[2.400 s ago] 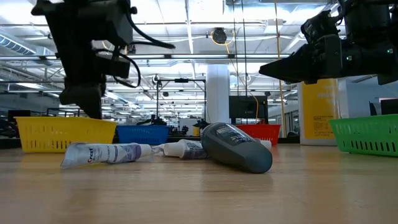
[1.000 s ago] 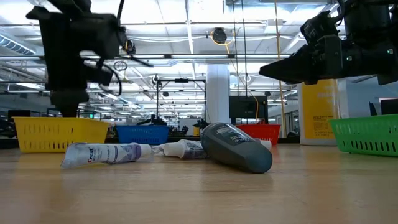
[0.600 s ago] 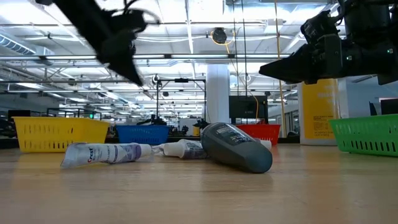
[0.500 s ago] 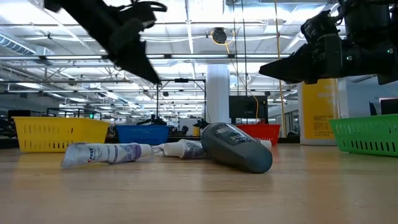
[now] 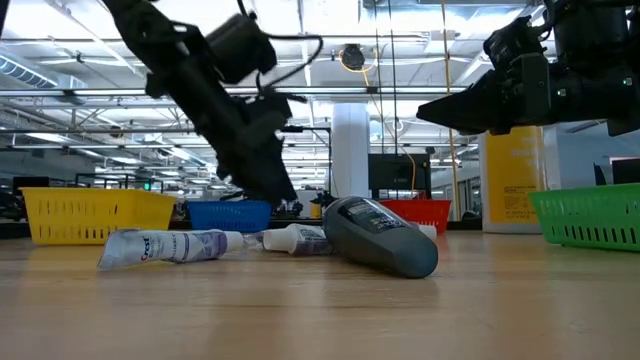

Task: Pick & Place Travel size toiletries
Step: Put the white toothpaste into the red bin

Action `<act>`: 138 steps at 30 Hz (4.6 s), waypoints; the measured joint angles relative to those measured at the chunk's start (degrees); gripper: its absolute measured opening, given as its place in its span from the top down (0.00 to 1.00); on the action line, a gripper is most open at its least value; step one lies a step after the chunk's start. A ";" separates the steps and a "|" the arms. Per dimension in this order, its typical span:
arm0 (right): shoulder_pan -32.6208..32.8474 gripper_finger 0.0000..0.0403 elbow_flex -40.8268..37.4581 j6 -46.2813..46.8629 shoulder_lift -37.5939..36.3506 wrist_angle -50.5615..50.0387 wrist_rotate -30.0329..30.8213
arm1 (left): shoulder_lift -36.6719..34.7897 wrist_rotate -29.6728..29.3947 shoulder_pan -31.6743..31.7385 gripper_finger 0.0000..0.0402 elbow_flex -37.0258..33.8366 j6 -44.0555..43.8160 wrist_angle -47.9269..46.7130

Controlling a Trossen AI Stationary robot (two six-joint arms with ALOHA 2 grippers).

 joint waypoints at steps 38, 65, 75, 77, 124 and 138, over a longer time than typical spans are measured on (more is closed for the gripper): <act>-0.02 0.77 0.00 0.24 0.02 -1.40 0.02 | 5.03 7.22 -15.44 0.39 1.31 9.98 5.69; -0.02 0.77 0.00 0.24 0.00 -1.51 0.15 | 10.85 -0.79 -14.00 0.64 1.38 10.75 10.60; -0.02 0.77 0.00 0.24 0.00 -1.69 0.20 | 2.88 0.50 -14.15 0.94 1.27 9.63 8.16; -0.02 0.77 0.00 0.24 0.00 -1.68 0.22 | -0.27 0.46 -14.40 0.93 1.27 8.73 6.60; 11.33 0.77 -0.02 -7.33 -14.52 -11.70 21.00 | -20.05 -7.22 -5.51 0.89 1.29 15.93 -12.22; 11.32 0.77 -0.02 -7.30 -12.42 -12.00 20.85 | -20.04 -6.05 -7.15 0.89 1.29 17.55 -11.72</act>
